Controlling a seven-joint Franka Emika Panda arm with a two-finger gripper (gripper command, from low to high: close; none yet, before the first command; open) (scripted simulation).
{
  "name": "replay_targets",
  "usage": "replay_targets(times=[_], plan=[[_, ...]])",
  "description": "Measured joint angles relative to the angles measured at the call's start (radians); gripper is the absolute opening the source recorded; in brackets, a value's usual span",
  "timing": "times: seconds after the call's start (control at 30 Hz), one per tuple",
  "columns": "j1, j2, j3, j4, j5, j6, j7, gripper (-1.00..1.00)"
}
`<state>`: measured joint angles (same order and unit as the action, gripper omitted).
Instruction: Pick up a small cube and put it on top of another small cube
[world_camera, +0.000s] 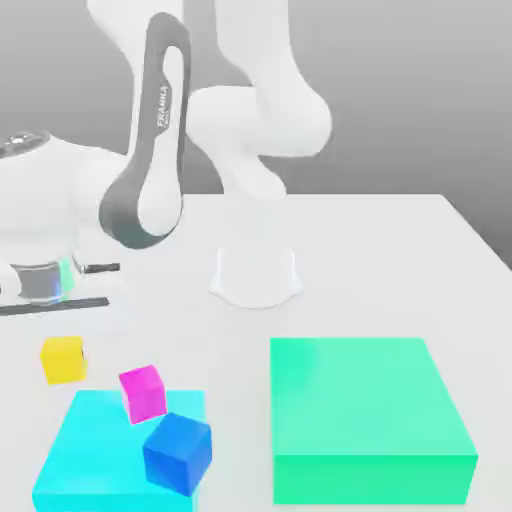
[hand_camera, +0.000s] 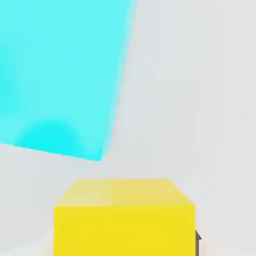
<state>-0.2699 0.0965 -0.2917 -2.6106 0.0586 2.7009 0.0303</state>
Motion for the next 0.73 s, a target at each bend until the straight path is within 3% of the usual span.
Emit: replay_targets(times=[0.47,0.6,0.63,0.73], plan=[[0.275,-0.074,0.111,0.216,-0.048,-0.285,0.634,-1.00],[0.281,0.033,0.117,0.207,-0.014,-0.170,0.649,-1.00],[0.280,0.051,0.118,0.204,-0.008,-0.149,0.646,1.00],[0.280,0.051,0.118,0.204,-0.008,-0.149,0.646,1.00]])
